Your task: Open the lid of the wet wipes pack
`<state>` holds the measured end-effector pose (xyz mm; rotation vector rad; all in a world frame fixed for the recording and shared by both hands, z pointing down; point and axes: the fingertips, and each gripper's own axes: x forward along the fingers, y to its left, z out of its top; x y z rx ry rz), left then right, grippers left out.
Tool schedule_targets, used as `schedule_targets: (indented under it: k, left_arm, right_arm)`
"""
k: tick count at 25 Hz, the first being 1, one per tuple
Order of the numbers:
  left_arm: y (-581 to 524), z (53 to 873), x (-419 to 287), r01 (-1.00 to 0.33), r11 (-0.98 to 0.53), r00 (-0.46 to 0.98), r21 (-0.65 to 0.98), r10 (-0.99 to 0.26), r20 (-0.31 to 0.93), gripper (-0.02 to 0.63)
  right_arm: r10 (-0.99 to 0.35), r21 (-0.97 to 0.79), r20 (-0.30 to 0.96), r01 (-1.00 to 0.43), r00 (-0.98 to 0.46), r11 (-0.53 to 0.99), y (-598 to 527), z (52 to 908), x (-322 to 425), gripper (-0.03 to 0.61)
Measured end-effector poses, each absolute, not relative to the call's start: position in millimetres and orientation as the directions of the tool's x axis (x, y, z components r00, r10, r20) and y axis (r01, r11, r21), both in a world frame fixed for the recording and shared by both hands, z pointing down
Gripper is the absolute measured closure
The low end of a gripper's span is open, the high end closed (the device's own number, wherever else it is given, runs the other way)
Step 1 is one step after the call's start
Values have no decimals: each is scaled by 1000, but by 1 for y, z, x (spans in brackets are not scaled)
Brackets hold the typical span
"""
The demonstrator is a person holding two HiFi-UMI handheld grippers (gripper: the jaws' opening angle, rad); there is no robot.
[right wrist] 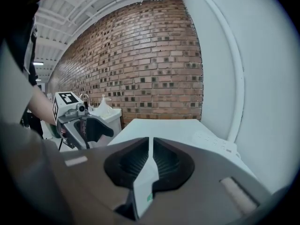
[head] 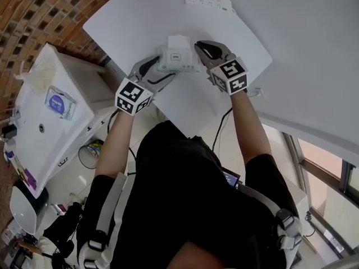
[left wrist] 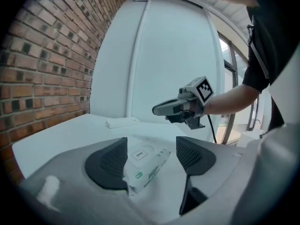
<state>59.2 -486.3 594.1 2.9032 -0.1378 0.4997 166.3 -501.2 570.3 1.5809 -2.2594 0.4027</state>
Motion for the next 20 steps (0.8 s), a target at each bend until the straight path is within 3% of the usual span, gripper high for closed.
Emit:
schedule_targets:
  k: [2, 3, 5, 7, 20]
  left_arm:
    - [-481, 585, 55, -171, -968, 936, 183, -102, 336, 288]
    - [-476, 582, 53, -188, -965, 933, 183, -118, 340, 327]
    - [-462, 573, 48, -215, -962, 932, 169, -151, 329, 425]
    - [-448, 562, 45, -243, -958, 934, 155, -188, 303, 612]
    - [-349, 494, 24, -406, -906, 907, 119, -383, 177, 612]
  right_arm:
    - [-854, -27, 410, -940, -320, 339, -484, 561, 165, 560]
    - [-859, -22, 394, -938, -325, 345, -473, 556, 164, 566]
    - [-868, -8, 359, -931, -343, 364, -451, 545, 161, 572]
    - [-874, 7, 327, -924, -360, 383, -430, 535, 160, 572]
    - [-904, -33, 166, -918, -394, 394, -305, 475, 169, 574]
